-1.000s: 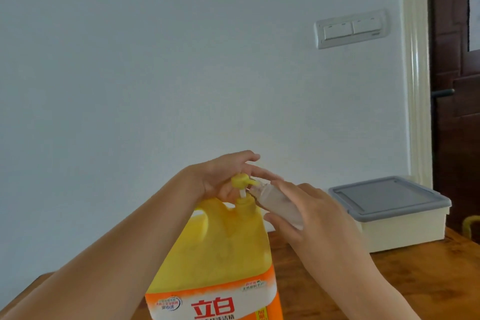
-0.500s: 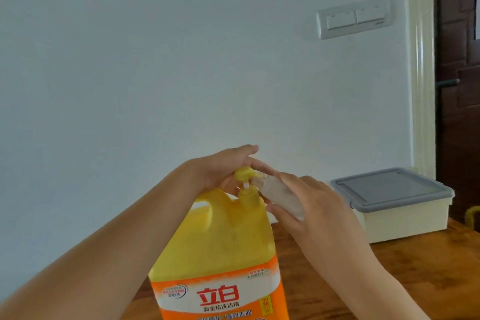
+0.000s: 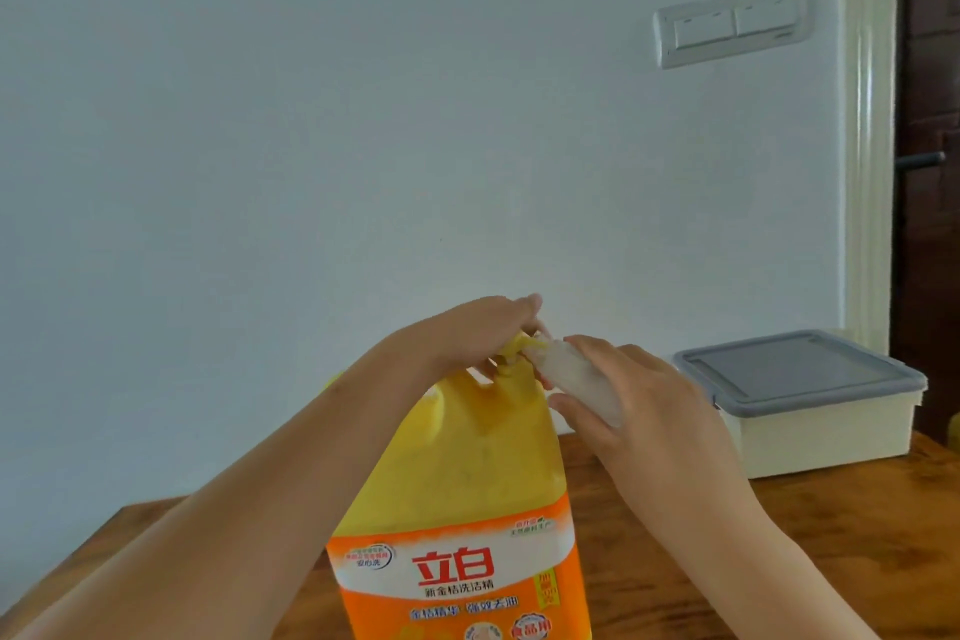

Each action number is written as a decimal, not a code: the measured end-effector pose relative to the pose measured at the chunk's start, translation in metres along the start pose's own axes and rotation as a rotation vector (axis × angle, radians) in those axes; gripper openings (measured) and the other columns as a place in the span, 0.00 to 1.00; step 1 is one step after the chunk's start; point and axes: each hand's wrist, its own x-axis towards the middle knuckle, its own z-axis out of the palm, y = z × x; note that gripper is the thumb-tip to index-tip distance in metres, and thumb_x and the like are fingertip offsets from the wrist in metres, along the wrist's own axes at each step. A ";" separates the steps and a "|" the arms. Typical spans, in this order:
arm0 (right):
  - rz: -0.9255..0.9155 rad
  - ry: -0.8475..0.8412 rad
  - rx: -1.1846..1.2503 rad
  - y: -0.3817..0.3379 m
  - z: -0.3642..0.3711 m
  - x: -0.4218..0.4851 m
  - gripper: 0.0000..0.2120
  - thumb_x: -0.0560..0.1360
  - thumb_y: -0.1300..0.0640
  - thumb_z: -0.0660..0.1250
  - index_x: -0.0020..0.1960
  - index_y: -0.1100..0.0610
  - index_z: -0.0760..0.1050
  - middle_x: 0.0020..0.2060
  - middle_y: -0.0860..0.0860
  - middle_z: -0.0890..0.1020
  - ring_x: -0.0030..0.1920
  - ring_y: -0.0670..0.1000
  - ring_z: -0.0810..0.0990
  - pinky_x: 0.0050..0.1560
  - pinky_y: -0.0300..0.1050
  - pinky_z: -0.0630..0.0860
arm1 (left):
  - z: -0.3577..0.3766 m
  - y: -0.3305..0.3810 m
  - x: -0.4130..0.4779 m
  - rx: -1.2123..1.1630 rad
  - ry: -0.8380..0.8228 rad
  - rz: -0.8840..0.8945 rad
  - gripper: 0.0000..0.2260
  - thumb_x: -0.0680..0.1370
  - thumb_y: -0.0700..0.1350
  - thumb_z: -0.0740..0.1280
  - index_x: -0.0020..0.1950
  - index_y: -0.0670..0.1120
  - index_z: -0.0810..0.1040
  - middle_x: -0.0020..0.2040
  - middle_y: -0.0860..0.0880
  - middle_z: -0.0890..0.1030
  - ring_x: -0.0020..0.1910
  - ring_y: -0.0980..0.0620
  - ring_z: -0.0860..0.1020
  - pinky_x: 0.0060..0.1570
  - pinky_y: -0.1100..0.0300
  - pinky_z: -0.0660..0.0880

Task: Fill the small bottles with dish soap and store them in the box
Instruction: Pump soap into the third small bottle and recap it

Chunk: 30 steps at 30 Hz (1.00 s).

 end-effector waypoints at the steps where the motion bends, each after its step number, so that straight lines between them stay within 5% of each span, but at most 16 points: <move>1: 0.001 0.010 0.007 -0.001 0.000 0.000 0.21 0.73 0.40 0.65 0.64 0.45 0.73 0.46 0.43 0.80 0.41 0.45 0.74 0.36 0.38 0.65 | -0.003 0.001 -0.005 -0.060 0.036 0.049 0.25 0.84 0.55 0.46 0.52 0.52 0.84 0.43 0.55 0.82 0.42 0.56 0.79 0.38 0.65 0.75; 4: -0.002 0.020 0.002 -0.002 0.000 0.000 0.22 0.73 0.39 0.63 0.65 0.44 0.71 0.46 0.41 0.79 0.42 0.44 0.74 0.35 0.35 0.66 | 0.001 0.000 -0.021 -0.185 0.213 0.233 0.25 0.83 0.49 0.48 0.48 0.50 0.86 0.42 0.53 0.85 0.41 0.56 0.81 0.41 0.58 0.78; 8: -0.004 0.028 -0.024 -0.003 0.000 0.000 0.21 0.72 0.40 0.67 0.63 0.44 0.72 0.44 0.41 0.79 0.39 0.43 0.74 0.35 0.29 0.62 | 0.026 -0.010 -0.041 0.190 0.471 0.418 0.21 0.81 0.52 0.47 0.53 0.54 0.81 0.50 0.59 0.82 0.50 0.58 0.78 0.49 0.57 0.75; 12: -0.009 0.017 -0.063 0.001 0.005 0.000 0.19 0.72 0.42 0.69 0.61 0.45 0.74 0.42 0.44 0.80 0.38 0.44 0.72 0.35 0.37 0.65 | 0.039 -0.009 -0.045 0.399 0.518 0.369 0.27 0.77 0.56 0.42 0.52 0.53 0.80 0.50 0.57 0.82 0.48 0.57 0.77 0.48 0.56 0.74; 22: -0.010 0.024 -0.005 0.000 -0.003 0.002 0.22 0.72 0.40 0.67 0.64 0.44 0.72 0.44 0.41 0.79 0.40 0.41 0.70 0.38 0.36 0.64 | 0.023 0.004 -0.044 0.237 0.482 0.284 0.27 0.79 0.56 0.42 0.56 0.52 0.80 0.52 0.57 0.82 0.52 0.58 0.77 0.52 0.62 0.72; 26: -0.021 0.035 0.016 0.005 0.002 0.002 0.20 0.72 0.41 0.69 0.62 0.46 0.74 0.43 0.42 0.80 0.39 0.43 0.74 0.38 0.36 0.69 | 0.046 0.001 -0.044 0.274 0.623 0.280 0.25 0.76 0.55 0.43 0.46 0.50 0.79 0.42 0.54 0.81 0.43 0.55 0.77 0.42 0.60 0.73; 30: -0.003 -0.029 0.018 0.012 0.004 0.002 0.22 0.74 0.39 0.65 0.65 0.44 0.71 0.49 0.42 0.81 0.46 0.44 0.77 0.44 0.36 0.72 | 0.056 -0.001 -0.048 0.403 0.631 0.289 0.26 0.76 0.54 0.42 0.45 0.49 0.78 0.43 0.53 0.81 0.45 0.54 0.77 0.46 0.59 0.71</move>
